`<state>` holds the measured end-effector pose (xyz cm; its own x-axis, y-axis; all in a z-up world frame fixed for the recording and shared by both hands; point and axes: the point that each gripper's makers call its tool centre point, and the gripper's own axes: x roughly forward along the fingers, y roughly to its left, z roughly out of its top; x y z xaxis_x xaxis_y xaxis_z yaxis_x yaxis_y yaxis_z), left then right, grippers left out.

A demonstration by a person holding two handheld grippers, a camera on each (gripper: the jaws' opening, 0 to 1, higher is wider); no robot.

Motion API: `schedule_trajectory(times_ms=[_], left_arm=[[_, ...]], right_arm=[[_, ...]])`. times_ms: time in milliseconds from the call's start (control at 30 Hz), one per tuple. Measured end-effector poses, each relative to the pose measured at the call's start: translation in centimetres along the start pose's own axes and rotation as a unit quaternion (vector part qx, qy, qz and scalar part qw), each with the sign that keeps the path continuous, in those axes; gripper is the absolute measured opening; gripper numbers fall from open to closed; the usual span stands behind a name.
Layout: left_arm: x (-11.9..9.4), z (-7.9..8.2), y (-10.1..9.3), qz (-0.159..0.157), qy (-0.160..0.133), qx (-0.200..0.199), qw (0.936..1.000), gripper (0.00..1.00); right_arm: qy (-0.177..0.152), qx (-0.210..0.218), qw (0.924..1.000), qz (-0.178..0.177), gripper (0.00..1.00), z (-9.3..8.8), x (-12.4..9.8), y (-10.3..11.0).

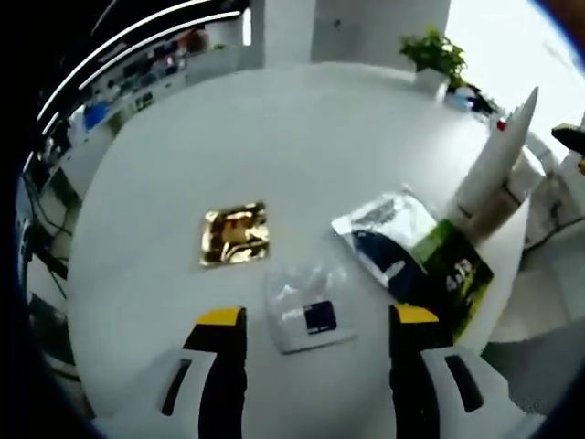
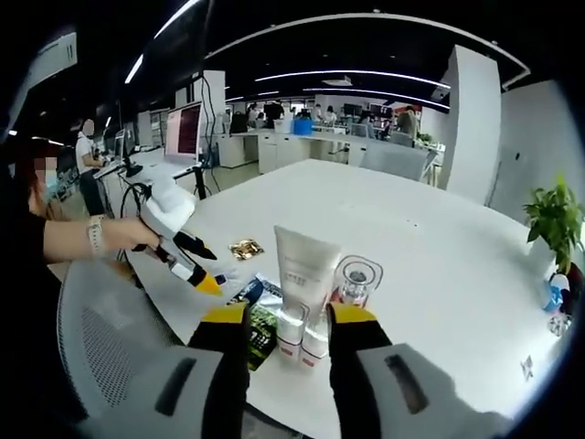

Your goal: Arrange the skincare products in the storage area until every visible bottle or jar stands upright without overlapping.

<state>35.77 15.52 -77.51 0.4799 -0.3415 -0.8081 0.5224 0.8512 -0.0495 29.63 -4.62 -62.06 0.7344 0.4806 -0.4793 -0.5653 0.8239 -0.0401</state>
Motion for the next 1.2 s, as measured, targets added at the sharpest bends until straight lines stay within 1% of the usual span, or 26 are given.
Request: schedule_trajectory(times_ms=[33, 100, 167, 300, 333, 433, 567, 700, 800, 867, 900, 1033, 1200], left_arm=[[0.1, 0.0, 0.1, 0.000, 0.003, -0.002, 1.0000, 0.60], [0.4, 0.1, 0.0, -0.003, 0.001, -0.004, 1.0000, 0.58], [0.5, 0.0, 0.1, 0.002, 0.008, -0.005, 1.0000, 0.56], [0.9, -0.4, 0.2, 0.011, 0.017, 0.009, 0.9998, 0.54], [0.9, -0.1, 0.4, 0.013, 0.012, 0.014, 0.9997, 0.53], [1.1, 0.1, 0.6, 0.015, 0.007, 0.009, 0.9998, 0.53], [1.2, 0.2, 0.6, 0.014, 0.002, 0.011, 0.9998, 0.53], [1.2, 0.3, 0.6, 0.014, -0.003, 0.011, 0.9998, 0.52], [1.2, 0.4, 0.5, 0.013, -0.007, 0.012, 0.9998, 0.48], [1.2, 0.5, 0.6, 0.013, -0.017, 0.010, 0.9997, 0.40], [1.2, 0.5, 0.6, 0.013, -0.020, 0.010, 0.9997, 0.38], [1.2, 0.6, 0.6, 0.008, -0.022, 0.014, 0.9996, 0.38], [1.1, 0.6, 0.6, -0.004, -0.010, 0.024, 0.9997, 0.38]], right_arm=[[0.001, 0.001, 1.0000, 0.001, 0.32, 0.0, 0.0, 0.0], [0.000, 0.003, 1.0000, 0.000, 0.32, -0.1, 0.1, -0.1], [0.003, 0.004, 1.0000, 0.001, 0.32, -0.2, 0.2, -0.2], [0.002, 0.010, 0.9999, -0.003, 0.32, -0.3, 0.2, -0.2], [0.003, 0.013, 0.9999, -0.001, 0.32, -0.3, 0.3, -0.2], [0.005, 0.018, 0.9998, 0.000, 0.31, -0.5, 0.3, -0.2], [0.003, 0.025, 0.9997, -0.003, 0.31, -0.4, 0.3, -0.5], [0.005, 0.023, 0.9997, -0.002, 0.30, -0.4, 0.3, -0.4], [0.007, 0.022, 0.9997, 0.001, 0.31, -0.5, 0.4, -0.2], [0.006, 0.022, 0.9997, 0.001, 0.31, -0.4, 0.4, -0.2], [0.005, 0.022, 0.9997, 0.001, 0.31, -0.4, 0.4, -0.2], [0.010, 0.022, 0.9997, 0.004, 0.31, -0.5, 0.4, 0.1], [0.006, 0.021, 0.9997, 0.005, 0.31, -0.4, 0.4, 0.4]])
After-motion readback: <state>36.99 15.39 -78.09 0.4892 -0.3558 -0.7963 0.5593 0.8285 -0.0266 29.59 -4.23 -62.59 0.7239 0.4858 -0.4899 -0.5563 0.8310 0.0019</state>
